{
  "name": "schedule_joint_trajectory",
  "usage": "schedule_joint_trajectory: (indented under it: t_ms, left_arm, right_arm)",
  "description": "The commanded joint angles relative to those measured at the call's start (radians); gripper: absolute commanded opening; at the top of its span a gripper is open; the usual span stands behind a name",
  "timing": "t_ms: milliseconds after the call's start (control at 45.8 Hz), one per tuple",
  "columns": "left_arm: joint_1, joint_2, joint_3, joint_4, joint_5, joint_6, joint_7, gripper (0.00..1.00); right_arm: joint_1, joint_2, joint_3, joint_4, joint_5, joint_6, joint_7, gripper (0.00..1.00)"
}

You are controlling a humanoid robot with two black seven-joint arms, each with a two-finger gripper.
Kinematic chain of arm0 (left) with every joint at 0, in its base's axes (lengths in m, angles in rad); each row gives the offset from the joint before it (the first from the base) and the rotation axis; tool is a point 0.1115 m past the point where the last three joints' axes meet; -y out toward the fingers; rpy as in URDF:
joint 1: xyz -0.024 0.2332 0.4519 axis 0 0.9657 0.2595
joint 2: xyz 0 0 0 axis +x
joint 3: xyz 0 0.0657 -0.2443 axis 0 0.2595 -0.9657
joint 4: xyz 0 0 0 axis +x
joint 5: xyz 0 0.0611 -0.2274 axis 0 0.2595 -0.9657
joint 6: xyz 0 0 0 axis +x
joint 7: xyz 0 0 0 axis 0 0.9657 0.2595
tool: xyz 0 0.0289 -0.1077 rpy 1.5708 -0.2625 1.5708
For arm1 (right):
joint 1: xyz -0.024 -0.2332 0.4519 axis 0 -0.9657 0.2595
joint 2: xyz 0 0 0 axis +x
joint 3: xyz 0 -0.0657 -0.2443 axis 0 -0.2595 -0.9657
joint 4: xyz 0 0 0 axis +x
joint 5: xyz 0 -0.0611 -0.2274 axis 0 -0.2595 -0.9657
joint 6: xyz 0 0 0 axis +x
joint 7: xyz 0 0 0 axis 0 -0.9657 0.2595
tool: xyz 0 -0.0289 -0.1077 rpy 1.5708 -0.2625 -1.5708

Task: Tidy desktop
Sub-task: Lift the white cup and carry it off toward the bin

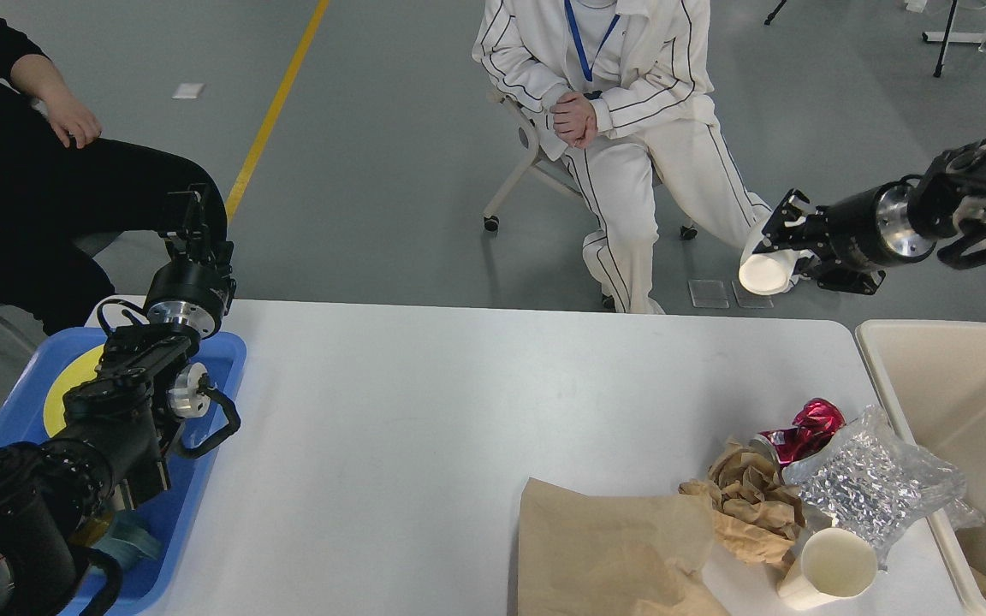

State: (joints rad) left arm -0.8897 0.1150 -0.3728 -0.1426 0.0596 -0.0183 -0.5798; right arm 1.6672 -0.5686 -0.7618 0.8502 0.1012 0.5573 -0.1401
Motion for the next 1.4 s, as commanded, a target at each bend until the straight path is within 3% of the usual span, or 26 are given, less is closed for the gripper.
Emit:
schedule_joint_trajectory:
  t_ms: [0, 109, 240, 393, 590, 612, 655, 743, 1158, 1376]
  left_arm:
    - [0.0, 0.0, 0.0, 0.0, 0.0, 0.0, 0.0, 0.97]
    - [0.0, 0.0, 0.0, 0.0, 0.0, 0.0, 0.0, 0.97]
    - [0.0, 0.0, 0.0, 0.0, 0.0, 0.0, 0.0, 0.97]
    - [0.0, 0.0, 0.0, 0.0, 0.0, 0.0, 0.0, 0.97]
    - [0.0, 0.0, 0.0, 0.0, 0.0, 0.0, 0.0, 0.97]
    - [0.0, 0.0, 0.0, 0.0, 0.0, 0.0, 0.0, 0.97]
    - [0.0, 0.0, 0.0, 0.0, 0.0, 0.0, 0.0, 0.97]
    - [0.0, 0.0, 0.0, 0.0, 0.0, 0.0, 0.0, 0.97]
    - [0.0, 0.0, 0.0, 0.0, 0.0, 0.0, 0.0, 0.97]
    - [0.0, 0.0, 0.0, 0.0, 0.0, 0.0, 0.0, 0.97]
  right_arm:
    - [0.107, -0.05, 0.016, 0.001, 0.0, 0.113, -0.001, 0.16]
    - [0.151, -0.089, 0.016, 0.0, 0.0, 0.13, -0.001, 0.17]
    - [0.105, -0.137, 0.002, -0.031, -0.005, 0.061, -0.01, 0.16]
    - [-0.128, -0.189, -0.005, -0.097, -0.006, -0.143, -0.015, 0.17]
    - [-0.536, -0.174, 0.021, -0.356, -0.001, -0.312, -0.013, 0.24]
    - [-0.569, -0.168, 0.022, -0.377, -0.001, -0.327, -0.015, 0.28]
    - [-0.624, -0.145, 0.022, -0.411, -0.001, -0.359, -0.013, 0.47]
    - [-0.719, -0.116, 0.022, -0.454, 0.0, -0.415, -0.013, 1.0]
    - [-0.794, -0.1, 0.027, -0.464, 0.012, -0.433, -0.01, 1.0]
    - [-0.545, -0.007, -0.045, -0.418, 0.009, -0.416, -0.013, 1.0]
